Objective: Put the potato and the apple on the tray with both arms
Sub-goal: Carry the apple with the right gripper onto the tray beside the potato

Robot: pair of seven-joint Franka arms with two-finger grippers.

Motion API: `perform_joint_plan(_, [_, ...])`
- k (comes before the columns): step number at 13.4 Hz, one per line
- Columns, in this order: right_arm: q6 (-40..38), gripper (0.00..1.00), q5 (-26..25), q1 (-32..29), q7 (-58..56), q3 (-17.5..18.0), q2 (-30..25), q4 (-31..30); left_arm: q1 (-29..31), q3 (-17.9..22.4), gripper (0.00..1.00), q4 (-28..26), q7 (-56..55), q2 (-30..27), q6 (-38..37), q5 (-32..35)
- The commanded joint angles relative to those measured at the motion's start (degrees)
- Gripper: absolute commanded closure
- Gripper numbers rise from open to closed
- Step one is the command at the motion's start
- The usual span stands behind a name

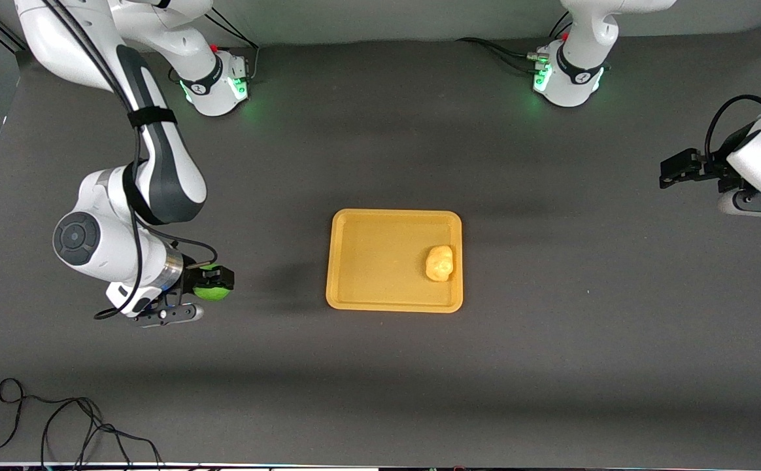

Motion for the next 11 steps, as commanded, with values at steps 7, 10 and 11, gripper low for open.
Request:
perform_joint_plan(7, [-2.79, 0.46, 0.44, 19.80, 38.43, -0.57, 17.14, 21.32, -0.67, 0.52, 0.00, 1.36, -0.35, 0.84, 0.27, 0.98])
perform_joint_plan(10, [7.65, 0.46, 0.52, 23.67, 48.37, -0.48, 24.09, 22.66, -0.67, 0.52, 0.00, 1.36, -0.35, 0.84, 0.35, 1.07])
perform_joint_plan(11, [9.43, 0.46, 0.44, 24.82, 48.39, -0.48, 26.12, 22.57, -0.67, 0.52, 0.00, 1.36, -0.27, 0.76, 0.27, 1.07])
